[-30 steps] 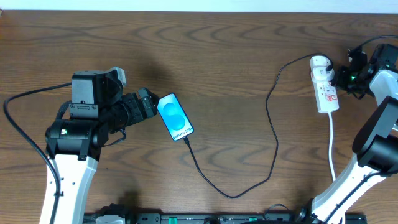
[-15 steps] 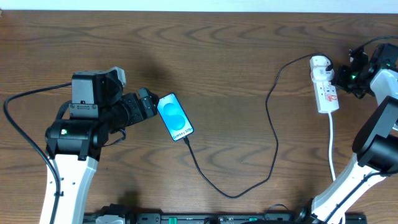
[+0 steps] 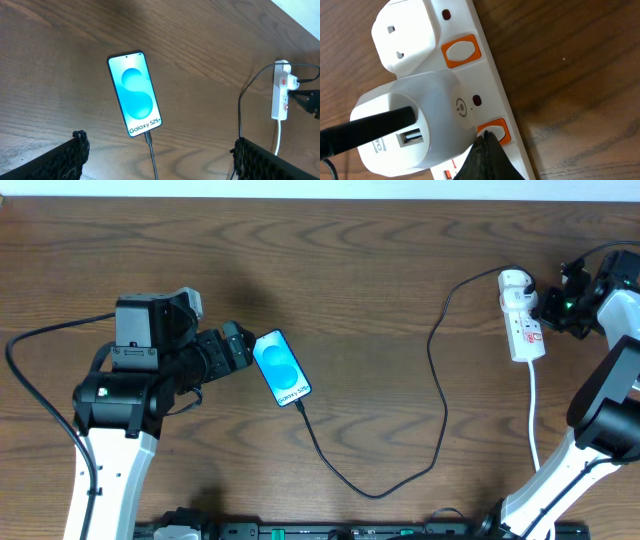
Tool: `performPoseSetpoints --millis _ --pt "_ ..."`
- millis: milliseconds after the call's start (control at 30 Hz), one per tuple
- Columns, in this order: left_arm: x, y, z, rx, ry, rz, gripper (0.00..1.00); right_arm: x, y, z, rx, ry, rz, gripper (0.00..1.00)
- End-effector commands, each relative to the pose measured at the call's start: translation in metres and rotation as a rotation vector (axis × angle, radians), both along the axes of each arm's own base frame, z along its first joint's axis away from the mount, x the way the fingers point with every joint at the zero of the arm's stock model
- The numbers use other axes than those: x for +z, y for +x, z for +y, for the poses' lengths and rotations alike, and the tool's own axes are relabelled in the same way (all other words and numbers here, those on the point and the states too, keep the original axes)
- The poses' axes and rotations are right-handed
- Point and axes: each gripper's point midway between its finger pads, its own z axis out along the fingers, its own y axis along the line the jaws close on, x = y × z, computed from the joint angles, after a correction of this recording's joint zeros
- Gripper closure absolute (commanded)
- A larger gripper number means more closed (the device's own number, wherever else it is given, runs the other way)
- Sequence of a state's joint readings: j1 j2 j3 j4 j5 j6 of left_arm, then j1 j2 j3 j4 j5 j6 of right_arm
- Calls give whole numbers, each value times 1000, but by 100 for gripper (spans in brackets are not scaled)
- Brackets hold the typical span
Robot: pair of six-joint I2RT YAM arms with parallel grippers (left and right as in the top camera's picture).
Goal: Plug charger to phone and switch on socket
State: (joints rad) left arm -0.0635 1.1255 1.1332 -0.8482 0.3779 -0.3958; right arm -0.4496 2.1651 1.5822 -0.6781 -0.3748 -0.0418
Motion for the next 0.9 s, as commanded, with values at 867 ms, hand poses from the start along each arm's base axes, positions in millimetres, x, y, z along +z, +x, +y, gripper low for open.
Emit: performPoseSetpoints --millis 867 --pt "9 2 2 5 7 -27 6 -16 7 43 16 136 4 99"
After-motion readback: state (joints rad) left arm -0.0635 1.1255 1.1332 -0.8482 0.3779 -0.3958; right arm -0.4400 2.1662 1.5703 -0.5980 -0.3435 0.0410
